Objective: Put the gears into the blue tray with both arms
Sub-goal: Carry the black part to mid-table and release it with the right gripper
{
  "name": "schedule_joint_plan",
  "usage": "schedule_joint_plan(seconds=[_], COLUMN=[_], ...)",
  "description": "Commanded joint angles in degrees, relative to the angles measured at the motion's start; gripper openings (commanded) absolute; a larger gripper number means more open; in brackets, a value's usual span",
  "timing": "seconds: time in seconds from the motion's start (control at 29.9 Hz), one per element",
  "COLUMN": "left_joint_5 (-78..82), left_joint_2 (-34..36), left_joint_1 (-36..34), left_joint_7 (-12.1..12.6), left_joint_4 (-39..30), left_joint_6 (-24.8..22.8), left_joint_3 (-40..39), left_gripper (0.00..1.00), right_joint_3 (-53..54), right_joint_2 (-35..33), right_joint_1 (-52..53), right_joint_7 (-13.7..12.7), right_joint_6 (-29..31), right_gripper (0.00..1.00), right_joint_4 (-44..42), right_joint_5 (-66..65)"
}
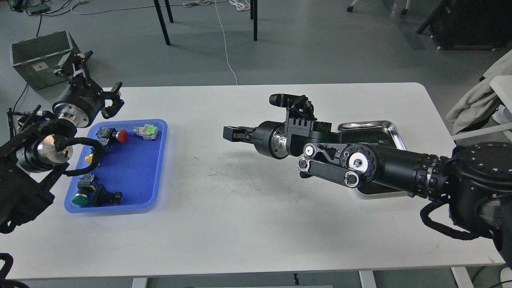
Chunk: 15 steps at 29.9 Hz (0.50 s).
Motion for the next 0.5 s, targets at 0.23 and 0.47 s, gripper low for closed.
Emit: schedule_joint_plan(seconds=[0.23, 0.47], left_joint_5=[0.00, -0.09], left_joint_2=[-0.18, -0.18], left_joint_1=[0.08, 0.08], left_joint_7=[-0.09, -0.09], left_joint_4=[0.00, 0.00], left_joint_6=[-0.17, -0.18], left_joint_3=[-0.01, -0.10], left_gripper=[0.99, 0.99], right_joint_3=[-0.70, -1.41], right_joint_2=[-0.01, -0.01], right_joint_1=[-3.77, -6.15], right_joint_7=[0.16, -0.19], right_joint_6=[0.75, 0.76], right_gripper=[0.02, 0.03], right_joint_4=[5.06, 4.97], right_joint_5=[-0.05, -1.19])
